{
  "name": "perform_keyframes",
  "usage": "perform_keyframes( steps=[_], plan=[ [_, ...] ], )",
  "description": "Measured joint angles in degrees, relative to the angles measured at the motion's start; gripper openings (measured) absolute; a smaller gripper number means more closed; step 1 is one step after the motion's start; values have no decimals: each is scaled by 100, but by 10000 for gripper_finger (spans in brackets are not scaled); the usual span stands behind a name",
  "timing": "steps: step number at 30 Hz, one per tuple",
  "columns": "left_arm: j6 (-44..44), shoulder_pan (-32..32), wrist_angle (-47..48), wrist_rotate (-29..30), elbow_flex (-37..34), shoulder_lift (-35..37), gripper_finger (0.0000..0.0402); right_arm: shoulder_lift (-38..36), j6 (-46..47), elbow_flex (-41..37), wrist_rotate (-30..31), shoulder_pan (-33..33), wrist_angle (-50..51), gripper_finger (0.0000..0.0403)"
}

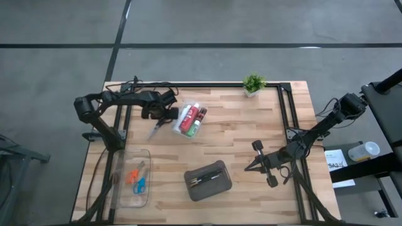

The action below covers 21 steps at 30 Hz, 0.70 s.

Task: Pick & Place Paint Supplies
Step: Put the black scissors into the bottom transparent bin

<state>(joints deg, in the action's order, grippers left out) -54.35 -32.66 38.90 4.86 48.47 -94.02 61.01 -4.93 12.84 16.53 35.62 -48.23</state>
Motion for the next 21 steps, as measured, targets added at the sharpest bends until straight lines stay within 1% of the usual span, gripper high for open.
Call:
perform_keyframes(
  steps=[3, 10, 13, 18, 21],
  plan=[
    [-456, -82, -19, 96, -5, 18, 131, 0, 0, 0, 0, 0, 0, 8],
    [-1030, -162, 33, 40, 75, 29, 131, 0, -2, 0, 0, -2, -2, 8],
    [-934, -163, 123, 6, 177, 97, 131, 0, -1, 0, 0, -2, 0, 8],
    [-821, -147, 216, -9, 273, 422, 131, 0, -1, 0, -1, -2, 0, 8],
    [-653, -147, 206, 167, 268, 574, 131, 0, 0, 2, 0, -2, -1, 8]
  ],
)
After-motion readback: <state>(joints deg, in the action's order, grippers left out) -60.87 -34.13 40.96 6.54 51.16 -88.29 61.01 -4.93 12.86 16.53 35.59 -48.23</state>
